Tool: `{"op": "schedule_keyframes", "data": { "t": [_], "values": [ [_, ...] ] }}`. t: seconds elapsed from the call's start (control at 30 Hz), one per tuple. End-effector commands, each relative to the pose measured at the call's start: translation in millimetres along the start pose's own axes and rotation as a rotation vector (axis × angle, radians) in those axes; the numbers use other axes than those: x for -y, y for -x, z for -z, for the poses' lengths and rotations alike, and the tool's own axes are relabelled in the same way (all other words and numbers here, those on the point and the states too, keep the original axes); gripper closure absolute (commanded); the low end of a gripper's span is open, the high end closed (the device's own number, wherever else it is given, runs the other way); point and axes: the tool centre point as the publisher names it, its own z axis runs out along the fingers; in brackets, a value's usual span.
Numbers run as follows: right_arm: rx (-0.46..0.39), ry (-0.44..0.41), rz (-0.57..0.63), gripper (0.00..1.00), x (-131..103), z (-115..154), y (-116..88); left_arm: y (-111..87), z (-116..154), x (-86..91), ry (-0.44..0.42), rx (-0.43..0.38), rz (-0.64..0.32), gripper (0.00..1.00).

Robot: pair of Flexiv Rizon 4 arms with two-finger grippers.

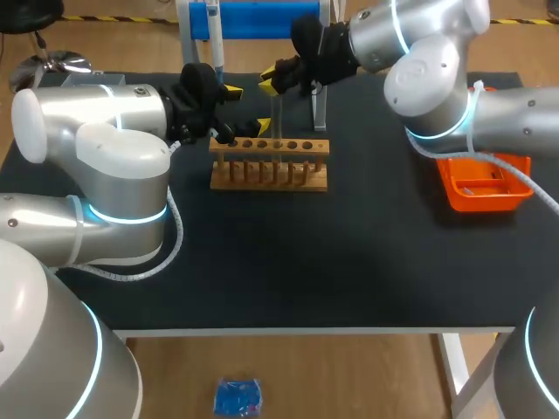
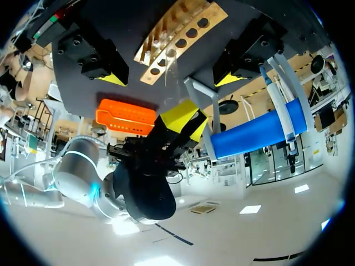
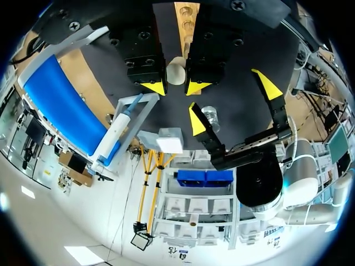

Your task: Invert the test tube, pick up the pipette, mount the tip to pipette, aspirate from beaker and dispense into the tube, eject the tip, return the pipette, and cap with the stopper.

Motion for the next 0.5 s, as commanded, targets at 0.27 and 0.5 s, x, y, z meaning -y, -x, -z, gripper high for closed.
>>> {"op": "schedule_keyframes", "data": {
  "t": [0.27,0.5],
  "values": [
    [0.001,-0.014,-0.022,1.0,7.4,-3.0,0.2,1.1,0.0,0.4,0.002,-0.004,0.0,0.0],
    [0.003,-0.015,-0.028,1.0,11.1,-4.7,0.5,1.1,0.0,0.4,0.002,-0.004,0.0,0.0]
  ]
}}
